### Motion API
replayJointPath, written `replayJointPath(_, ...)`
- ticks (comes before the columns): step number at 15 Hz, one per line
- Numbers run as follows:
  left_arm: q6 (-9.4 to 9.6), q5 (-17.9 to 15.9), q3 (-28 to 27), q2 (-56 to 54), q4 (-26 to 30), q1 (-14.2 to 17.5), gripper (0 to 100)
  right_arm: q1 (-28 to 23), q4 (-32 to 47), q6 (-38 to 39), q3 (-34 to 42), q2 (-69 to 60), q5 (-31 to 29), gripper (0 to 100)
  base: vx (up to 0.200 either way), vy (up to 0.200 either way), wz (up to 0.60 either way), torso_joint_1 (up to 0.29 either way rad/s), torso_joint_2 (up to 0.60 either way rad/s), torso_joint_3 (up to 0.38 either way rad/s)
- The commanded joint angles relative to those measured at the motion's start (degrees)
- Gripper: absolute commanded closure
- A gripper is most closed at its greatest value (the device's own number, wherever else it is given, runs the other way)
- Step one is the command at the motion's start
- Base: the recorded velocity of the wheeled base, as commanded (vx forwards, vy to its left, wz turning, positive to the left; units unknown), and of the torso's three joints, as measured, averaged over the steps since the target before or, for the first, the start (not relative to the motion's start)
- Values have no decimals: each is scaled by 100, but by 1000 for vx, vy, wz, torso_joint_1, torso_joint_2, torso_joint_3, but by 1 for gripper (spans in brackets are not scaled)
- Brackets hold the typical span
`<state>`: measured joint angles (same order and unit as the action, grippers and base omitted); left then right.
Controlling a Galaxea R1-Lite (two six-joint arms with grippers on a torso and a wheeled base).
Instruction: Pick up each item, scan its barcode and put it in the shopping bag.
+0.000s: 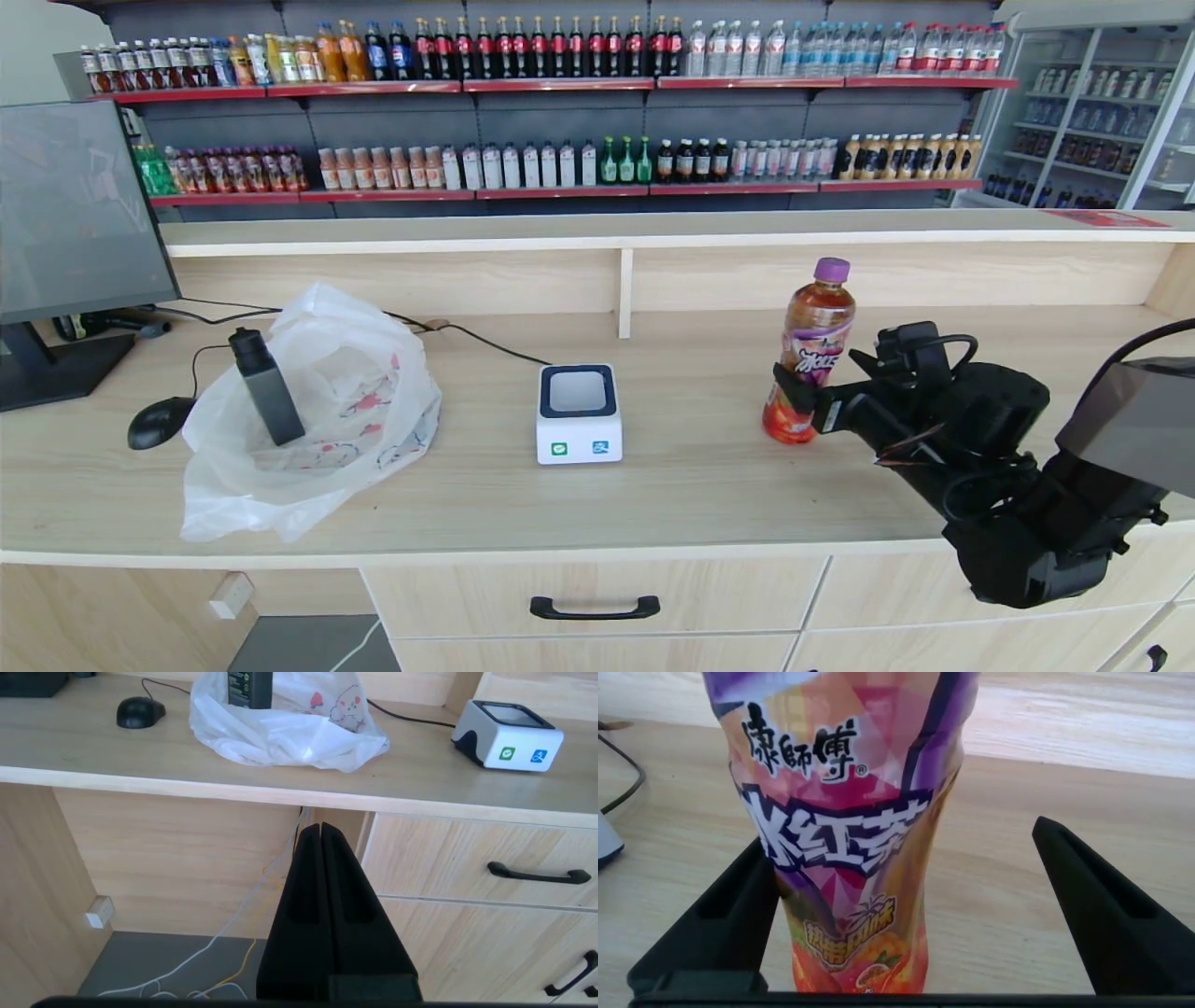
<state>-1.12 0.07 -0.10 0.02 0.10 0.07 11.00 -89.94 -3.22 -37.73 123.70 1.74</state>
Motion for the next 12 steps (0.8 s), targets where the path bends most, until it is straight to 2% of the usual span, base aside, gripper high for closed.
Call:
replayJointPath(1,-2,1,1,-2,-1,1,100,8,-6,-3,-24,49,1,0,0,0,0,0,0,0)
replayJointPath(6,-2,1,1,-2,-1,1,100,17,-6,-3,-498,304,-157,0,0,0,0,0,0,0)
replayJointPath(12,-2,1,1,-2,-1,1,100,25,-6,5,-569,366,-183,0,0,0,0,0,0,0)
